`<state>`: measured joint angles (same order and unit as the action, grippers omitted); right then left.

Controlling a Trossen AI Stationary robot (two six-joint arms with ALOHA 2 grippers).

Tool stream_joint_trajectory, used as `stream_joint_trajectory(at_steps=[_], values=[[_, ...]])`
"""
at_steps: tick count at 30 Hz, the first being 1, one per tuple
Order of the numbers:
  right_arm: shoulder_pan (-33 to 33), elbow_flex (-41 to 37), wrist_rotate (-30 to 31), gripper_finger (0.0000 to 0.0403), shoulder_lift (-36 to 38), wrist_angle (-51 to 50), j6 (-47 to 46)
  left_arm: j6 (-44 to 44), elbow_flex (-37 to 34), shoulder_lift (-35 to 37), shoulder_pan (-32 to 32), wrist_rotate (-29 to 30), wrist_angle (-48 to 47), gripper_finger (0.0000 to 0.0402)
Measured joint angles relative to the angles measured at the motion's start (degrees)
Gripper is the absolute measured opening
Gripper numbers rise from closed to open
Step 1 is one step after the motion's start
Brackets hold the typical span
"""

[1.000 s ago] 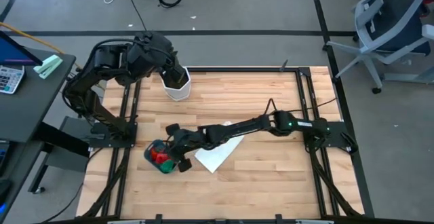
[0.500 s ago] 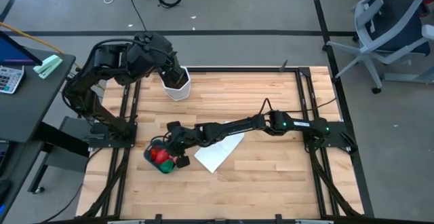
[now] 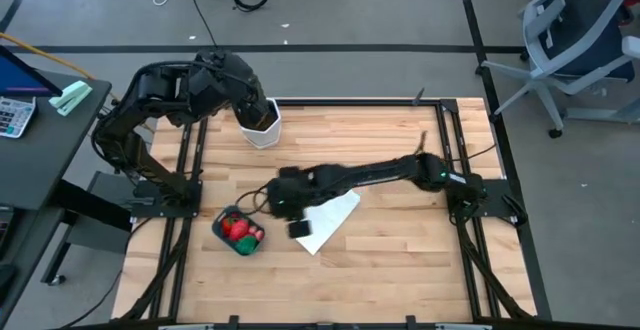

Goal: Pick and placing Produce into tupperware
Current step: Return to Home Position

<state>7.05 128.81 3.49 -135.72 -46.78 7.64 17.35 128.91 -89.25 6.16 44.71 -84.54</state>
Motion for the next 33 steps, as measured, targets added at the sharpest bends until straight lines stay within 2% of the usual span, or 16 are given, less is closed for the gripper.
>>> stream_joint_trajectory(at_steps=[3,6,9,11,14,17,20,23,25,27,29,31,33], values=[[0.3,0.0,1.4,0.0143,5.7,-15.4,-5.9,4.4,0.0,0.0,0.0,0.3,-1.3,0.0091],[1.6,0.0,6.9,0.0136,11.8,-27.9,-11.5,6.4,-0.1,1.7,0.1,0.6,-1.3,0.0089],[4.6,-1.5,16.0,0.0133,18.9,-35.5,-17.3,6.2,0.0,5.4,0.0,2.6,-3.1,0.0085],[7.6,-3.7,22.8,0.0133,24.8,-38.8,-22.9,9.1,0.0,8.1,0.0,2.8,-5.6,0.0082],[13.8,-11.2,33.5,0.0134,35.1,-39.8,-33.1,11.6,-1.2,13.5,-0.4,1.7,-5.6,0.008],[21.9,-23.6,42.4,0.0134,46.0,-37.1,-42.4,13.5,-4.1,19.0,-2.2,2.5,-5.5,0.0082],[30.3,-39.1,47.9,0.0135,56.3,-29.7,-47.3,16.4,-10.3,24.3,-4.0,4.8,-5.4,0.0086],[37.7,-54.6,53.3,0.0135,65.7,-17.3,-50.2,23.0,-20.3,29.1,-6.0,5.3,-4.1,0.0089],[41.8,-64.1,59.2,0.0135,71.0,-8.6,-51.2,28.0,-29.1,32.5,-7.6,5.7,-0.4,0.0091],[45.1,-73.0,66.1,0.0135,75.4,-0.3,-50.8,29.9,-39.1,35.5,-9.5,7.3,7.0,0.0091],[46.9,-80.6,70.5,0.0135,78.8,6.2,-48.7,28.0,-48.8,37.3,-11.0,9.5,17.0,0.0089],[47.4,-86.6,70.6,0.0135,81.7,10.7,-47.8,23.9,-57.8,38.2,-11.7,10.1,28.5,0.0086],[47.5,-91.3,67.7,0.0135,83.8,14.2,-47.6,21.2,-65.1,38.3,-12.5,8.3,38.6,0.0083]])
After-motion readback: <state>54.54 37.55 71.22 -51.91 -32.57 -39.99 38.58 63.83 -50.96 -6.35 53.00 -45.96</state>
